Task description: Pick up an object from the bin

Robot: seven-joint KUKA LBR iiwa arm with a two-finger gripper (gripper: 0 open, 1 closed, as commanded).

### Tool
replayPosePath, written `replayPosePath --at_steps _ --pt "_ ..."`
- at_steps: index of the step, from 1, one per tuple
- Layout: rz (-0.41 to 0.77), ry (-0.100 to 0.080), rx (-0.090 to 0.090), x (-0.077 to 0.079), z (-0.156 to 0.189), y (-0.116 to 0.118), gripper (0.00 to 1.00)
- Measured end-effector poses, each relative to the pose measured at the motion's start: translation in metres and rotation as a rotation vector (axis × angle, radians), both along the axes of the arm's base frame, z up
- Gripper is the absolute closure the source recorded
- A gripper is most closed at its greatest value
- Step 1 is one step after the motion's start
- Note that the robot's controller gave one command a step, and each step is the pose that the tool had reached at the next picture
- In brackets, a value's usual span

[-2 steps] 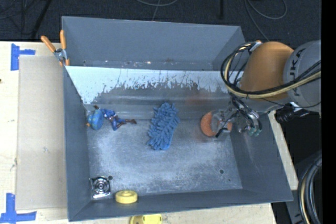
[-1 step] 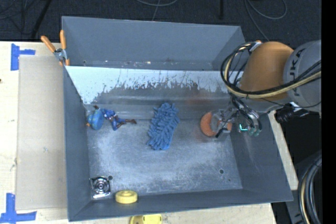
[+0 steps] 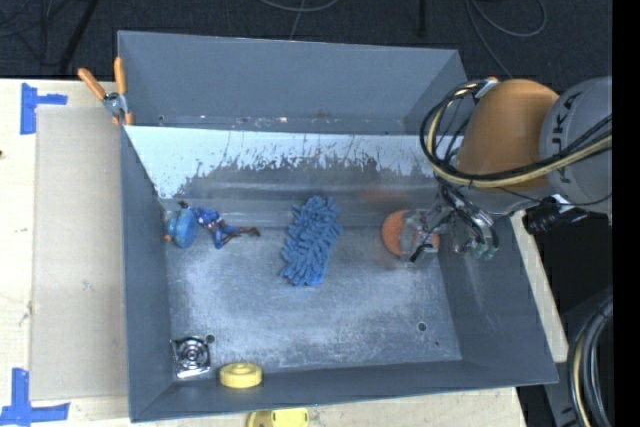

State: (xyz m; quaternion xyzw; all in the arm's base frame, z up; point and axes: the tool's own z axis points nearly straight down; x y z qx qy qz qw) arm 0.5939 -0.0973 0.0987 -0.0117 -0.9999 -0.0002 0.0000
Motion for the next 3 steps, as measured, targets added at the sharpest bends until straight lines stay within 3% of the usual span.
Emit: replayPosePath --at_steps 1,2,3 --pt "0.0 0.0 0.0 0.0 0.0 0.0 0.0" --pt "0.001 0.0 0.0 0.0 0.0 0.0 0.0" --pt "-0.028 -0.011 -0.002 0.019 -0.024 0.014 1.0"
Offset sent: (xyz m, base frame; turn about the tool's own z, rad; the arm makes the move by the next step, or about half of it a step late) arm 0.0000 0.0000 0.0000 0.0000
